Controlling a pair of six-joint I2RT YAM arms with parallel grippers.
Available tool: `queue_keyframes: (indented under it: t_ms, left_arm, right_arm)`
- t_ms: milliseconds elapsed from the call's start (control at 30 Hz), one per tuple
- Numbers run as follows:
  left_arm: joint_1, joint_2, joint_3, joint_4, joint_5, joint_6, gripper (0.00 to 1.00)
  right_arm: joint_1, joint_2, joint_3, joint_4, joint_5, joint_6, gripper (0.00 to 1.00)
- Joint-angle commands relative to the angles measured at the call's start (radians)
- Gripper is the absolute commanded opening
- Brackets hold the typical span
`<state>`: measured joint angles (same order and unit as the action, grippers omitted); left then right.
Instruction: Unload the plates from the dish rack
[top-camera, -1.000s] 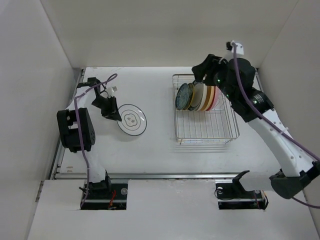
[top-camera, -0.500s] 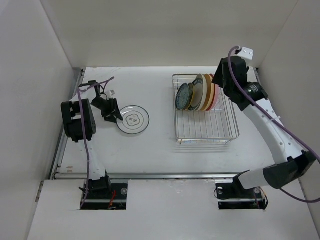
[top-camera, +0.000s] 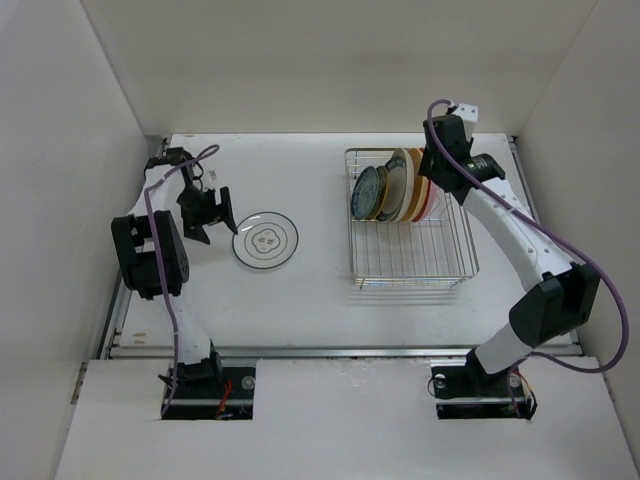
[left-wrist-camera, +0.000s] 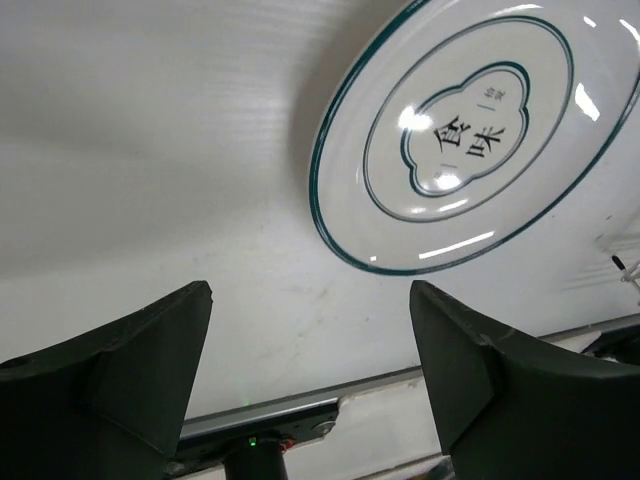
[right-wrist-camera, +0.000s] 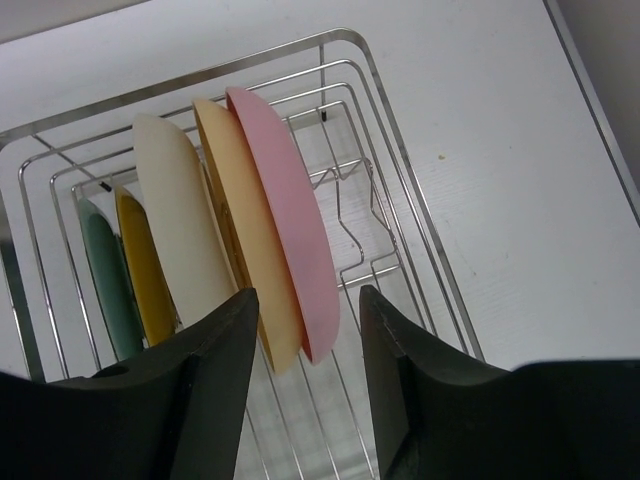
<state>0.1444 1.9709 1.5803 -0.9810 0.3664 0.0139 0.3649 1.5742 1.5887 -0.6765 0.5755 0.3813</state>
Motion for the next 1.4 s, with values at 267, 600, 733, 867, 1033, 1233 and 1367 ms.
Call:
queue_keyframes:
  t_ms: [267, 600, 733, 867, 1033, 1233, 1367]
  left_arm:
    - [0.001, -0.283, -0.026, -0.073, -0.095, 0.06, 0.78]
    - [0.001, -0.314, -0.069, -0.064, -0.133, 0.06, 0.78]
    - [0.001, -0.323, -0.069, -0.064, -0.133, 0.06, 0.78]
    - [0.001, -0.323, -0.069, -0.064, -0.133, 0.06, 0.78]
    - [0.001, -0.343, -0.069, -0.064, -0.133, 0.06, 0.78]
    - [0.001, -0.343, -0.078, -0.064, -0.133, 0.06, 0.78]
    - [0.001, -0.353, -0.068, -0.073, -0.124, 0.06, 0.78]
  right_arm:
    - [-0.024, 0.082, 0.016, 0.072, -0.012, -0.036, 0.48]
    - [-0.033, 0.127, 0.016, 0.081, 0.03, -0.036, 0.48]
    - [-0.043, 0.164, 0.016, 0.081, 0.04, -0.036, 0.48]
    - [-0.043, 0.202, 0.016, 0.091, 0.05, -0.018, 0.48]
    - [-0.043, 0.169, -0.002, 0.091, 0.061, 0.002, 0.25]
    - [-0.032, 0.07, 0.071, 0.014, 0.161, -0.018, 0.05]
    - [-0.023, 0.004, 0.164, -0.033, 0.266, -0.07, 0.0]
